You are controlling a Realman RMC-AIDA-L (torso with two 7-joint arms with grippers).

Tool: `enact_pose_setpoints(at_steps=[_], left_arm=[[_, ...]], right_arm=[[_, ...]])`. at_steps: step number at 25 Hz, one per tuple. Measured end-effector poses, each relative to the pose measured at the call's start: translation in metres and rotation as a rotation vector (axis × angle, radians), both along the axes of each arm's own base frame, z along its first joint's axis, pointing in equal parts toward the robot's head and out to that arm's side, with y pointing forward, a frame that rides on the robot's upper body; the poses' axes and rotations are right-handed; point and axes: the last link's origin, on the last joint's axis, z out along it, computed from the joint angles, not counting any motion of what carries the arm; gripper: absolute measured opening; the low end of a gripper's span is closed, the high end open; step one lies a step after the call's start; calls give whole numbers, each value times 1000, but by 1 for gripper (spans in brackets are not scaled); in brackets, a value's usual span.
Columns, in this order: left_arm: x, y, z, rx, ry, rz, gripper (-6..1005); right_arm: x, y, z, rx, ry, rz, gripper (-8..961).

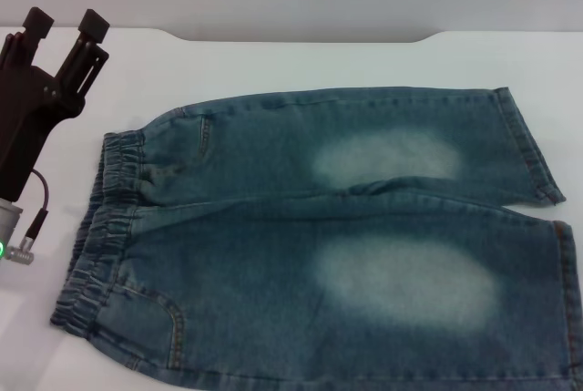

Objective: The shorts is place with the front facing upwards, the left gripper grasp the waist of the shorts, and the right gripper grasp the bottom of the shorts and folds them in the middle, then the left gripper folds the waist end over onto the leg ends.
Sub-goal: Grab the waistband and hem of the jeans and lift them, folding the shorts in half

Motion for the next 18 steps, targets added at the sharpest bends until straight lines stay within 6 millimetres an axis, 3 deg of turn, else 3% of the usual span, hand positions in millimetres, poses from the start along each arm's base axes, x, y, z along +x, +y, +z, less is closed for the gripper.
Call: enact_pose_setpoints(at_steps=[18], left_arm=[[0,0,0,-17,-22,-3,833]], right_arm=[[0,0,0,0,0,0,335]])
